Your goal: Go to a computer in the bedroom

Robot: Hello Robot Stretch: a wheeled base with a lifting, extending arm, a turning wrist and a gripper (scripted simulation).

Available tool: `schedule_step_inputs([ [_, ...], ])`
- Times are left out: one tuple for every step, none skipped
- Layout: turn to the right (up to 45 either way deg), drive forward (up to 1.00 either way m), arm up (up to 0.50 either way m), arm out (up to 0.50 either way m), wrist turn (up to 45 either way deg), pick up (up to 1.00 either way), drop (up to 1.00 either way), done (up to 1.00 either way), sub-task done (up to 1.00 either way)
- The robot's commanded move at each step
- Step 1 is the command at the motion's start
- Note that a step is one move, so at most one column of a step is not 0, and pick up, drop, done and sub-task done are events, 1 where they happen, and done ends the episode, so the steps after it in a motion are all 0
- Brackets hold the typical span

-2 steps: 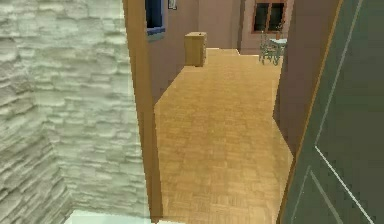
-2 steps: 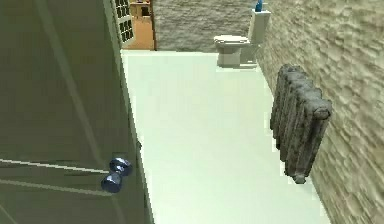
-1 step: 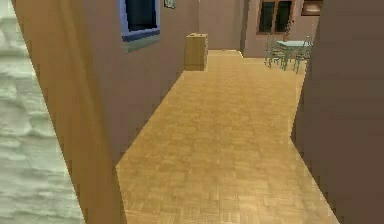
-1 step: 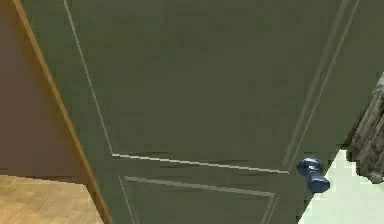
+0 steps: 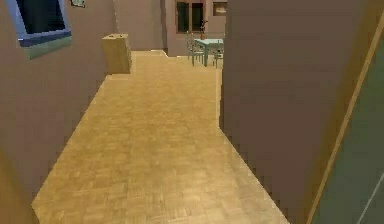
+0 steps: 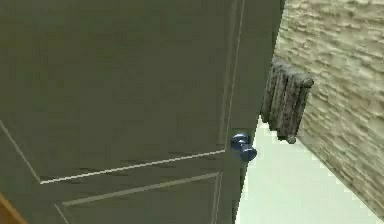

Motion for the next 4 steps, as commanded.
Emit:
schedule_step_inputs([
  [0.0, 1.00, 0.00, 0.00, 0.0, 0.00, 0.00, 0.00, 0.00],
  [0.0, 1.00, 0.00, 0.00, 0.0, 0.00, 0.00, 0.00, 0.00],
  [3.0, 0.00, 0.00, 0.00, 0.0, 0.00, 0.00, 0.00, 0.00],
  [0.0, 0.70, 0.00, 0.00, 0.0, 0.00, 0.00, 0.00, 0.00],
])
